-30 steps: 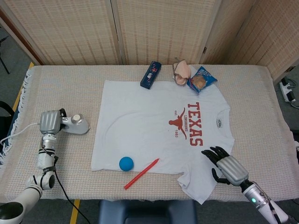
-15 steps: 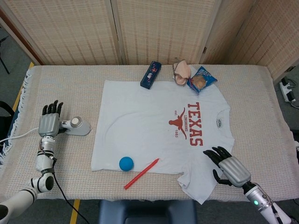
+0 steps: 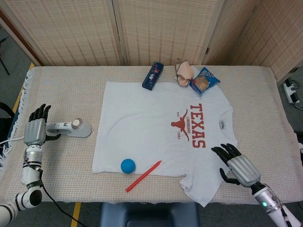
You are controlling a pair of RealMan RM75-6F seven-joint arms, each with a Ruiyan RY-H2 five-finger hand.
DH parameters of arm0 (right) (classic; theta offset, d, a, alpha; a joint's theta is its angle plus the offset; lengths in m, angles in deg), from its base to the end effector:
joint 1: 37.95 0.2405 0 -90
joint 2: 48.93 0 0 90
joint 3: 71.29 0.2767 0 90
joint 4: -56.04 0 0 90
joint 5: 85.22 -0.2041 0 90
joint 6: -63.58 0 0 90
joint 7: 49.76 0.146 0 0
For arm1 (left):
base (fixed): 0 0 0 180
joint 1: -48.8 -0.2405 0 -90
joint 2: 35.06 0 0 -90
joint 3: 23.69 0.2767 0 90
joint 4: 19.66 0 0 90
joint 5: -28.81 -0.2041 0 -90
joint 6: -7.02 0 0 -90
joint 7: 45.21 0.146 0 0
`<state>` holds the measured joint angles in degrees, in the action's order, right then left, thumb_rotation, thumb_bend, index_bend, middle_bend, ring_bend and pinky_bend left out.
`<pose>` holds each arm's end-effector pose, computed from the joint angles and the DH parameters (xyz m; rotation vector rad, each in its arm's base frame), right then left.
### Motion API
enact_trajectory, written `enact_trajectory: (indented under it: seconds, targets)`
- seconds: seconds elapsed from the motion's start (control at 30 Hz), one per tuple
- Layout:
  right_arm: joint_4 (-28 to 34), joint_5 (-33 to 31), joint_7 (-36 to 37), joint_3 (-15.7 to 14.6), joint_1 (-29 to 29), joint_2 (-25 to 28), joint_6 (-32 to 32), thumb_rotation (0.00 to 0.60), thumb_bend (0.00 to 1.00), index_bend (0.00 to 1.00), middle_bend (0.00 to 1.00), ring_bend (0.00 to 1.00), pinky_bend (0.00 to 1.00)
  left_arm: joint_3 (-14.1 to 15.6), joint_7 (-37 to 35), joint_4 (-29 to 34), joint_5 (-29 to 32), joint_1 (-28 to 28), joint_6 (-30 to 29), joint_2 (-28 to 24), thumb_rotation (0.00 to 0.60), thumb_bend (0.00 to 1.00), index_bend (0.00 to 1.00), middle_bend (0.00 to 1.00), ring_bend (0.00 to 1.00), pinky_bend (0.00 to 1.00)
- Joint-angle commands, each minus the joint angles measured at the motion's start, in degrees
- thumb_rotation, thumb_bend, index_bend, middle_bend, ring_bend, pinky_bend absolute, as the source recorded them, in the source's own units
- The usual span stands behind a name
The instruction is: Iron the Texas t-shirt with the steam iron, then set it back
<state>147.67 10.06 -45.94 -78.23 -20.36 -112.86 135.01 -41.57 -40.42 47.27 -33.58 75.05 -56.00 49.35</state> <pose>-0.2987 -0.2065 0.1154 1.8714 -1.0007 0.8521 -0.3276 0.3609 0.1052 -1.2350 -0.9867 -0.8614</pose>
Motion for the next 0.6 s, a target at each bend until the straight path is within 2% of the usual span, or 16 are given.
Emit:
enact_trajectory:
  seconds: [0.03, 0.13, 0.23, 0.37, 0.47, 0.6]
  targets:
    - [1.8, -1.6, -1.5, 1.2, -1.4, 1.8, 2.3, 0.441, 0.30, 0.00, 0.11, 0.00, 0.02, 2.4, -5.0, 6.0, -4.3, -4.8, -4.5, -5.2, 0.600, 0.06, 0.21, 0.22, 0.14, 0.19]
    - [2.8, -2.5, -2.3, 2.1, -3.1, 2.9, 5.5, 0.445, 0.11, 0.00, 0.11, 0.00, 0.02, 4.5, -6.0, 9.8, -6.4, -7.8, -7.5, -8.3, 0.600, 0.06, 0.24, 0.25, 0.16, 0.19]
    - [3.4, -3.2, -2.7, 2.8, -5.2, 3.5, 8.9, 0.446, 0.02, 0.00, 0.11, 0.00, 0.02, 6.7, -6.1, 13.7, -8.3, -10.7, -10.4, -11.4, 0.600, 0.06, 0.26, 0.26, 0.16, 0.19]
    - [3.5, -3.2, -3.5, 3.2, -7.9, 3.8, 13.2, 0.451, 0.00, 0.00, 0.11, 0.00, 0.02, 9.4, -5.8, 18.7, -10.7, -14.5, -14.4, -14.9, 0.600, 0.06, 0.27, 0.26, 0.16, 0.18]
    - [2.8, -3.0, -5.4, 3.2, -10.2, 3.3, 16.5, 0.539, 0.00, 0.00, 0.11, 0.00, 0.02, 11.3, -5.3, 21.5, -12.9, -17.3, -18.1, -16.4, 0.600, 0.06, 0.27, 0.26, 0.16, 0.18]
    - [2.2, -2.8, -5.2, 3.0, -12.6, 2.7, 19.1, 0.586, 0.00, 0.00, 0.11, 0.00, 0.02, 13.5, -4.8, 24.2, -15.2, -20.6, -22.4, -17.2, 0.600, 0.06, 0.28, 0.27, 0.16, 0.18]
